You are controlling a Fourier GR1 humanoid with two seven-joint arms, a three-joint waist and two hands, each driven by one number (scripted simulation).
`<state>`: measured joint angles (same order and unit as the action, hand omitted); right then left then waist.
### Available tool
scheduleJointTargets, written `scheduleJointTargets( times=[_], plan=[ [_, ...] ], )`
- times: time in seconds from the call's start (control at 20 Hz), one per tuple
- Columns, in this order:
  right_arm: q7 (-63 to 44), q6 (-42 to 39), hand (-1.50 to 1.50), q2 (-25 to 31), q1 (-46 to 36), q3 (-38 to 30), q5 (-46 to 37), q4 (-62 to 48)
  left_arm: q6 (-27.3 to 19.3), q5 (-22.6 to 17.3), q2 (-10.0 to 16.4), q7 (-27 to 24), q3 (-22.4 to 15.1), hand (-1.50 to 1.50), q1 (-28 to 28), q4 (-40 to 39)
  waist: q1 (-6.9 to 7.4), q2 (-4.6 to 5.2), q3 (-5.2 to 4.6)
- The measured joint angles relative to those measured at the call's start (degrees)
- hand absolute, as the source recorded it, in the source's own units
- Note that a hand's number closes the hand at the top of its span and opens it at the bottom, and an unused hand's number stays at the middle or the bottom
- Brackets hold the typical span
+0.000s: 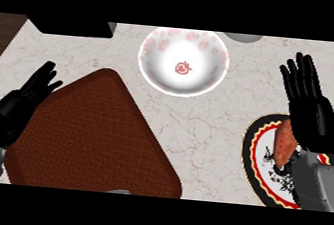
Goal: Pick the sweet potato from the plate and place it in the bowl
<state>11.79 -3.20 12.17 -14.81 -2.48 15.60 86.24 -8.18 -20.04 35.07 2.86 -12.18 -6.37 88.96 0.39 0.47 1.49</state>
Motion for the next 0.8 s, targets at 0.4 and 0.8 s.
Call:
scheduleJointTargets(
  times=[0.4,0.8],
  plan=[
    [-0.13,-0.97,-1.50,16.61,6.94,-9.42,-7.30,2.65,-5.91,1.60,0.12,0.40,5.36,0.00,0.01,-0.62,-2.86,-0.10,-1.97],
    [-4.05,15.51,-1.50,12.01,29.28,-10.64,-21.67,10.35,-9.30,2.53,-2.59,-0.01,6.16,0.00,1.37,-0.72,-3.50,-0.80,-1.69]
  ],
)
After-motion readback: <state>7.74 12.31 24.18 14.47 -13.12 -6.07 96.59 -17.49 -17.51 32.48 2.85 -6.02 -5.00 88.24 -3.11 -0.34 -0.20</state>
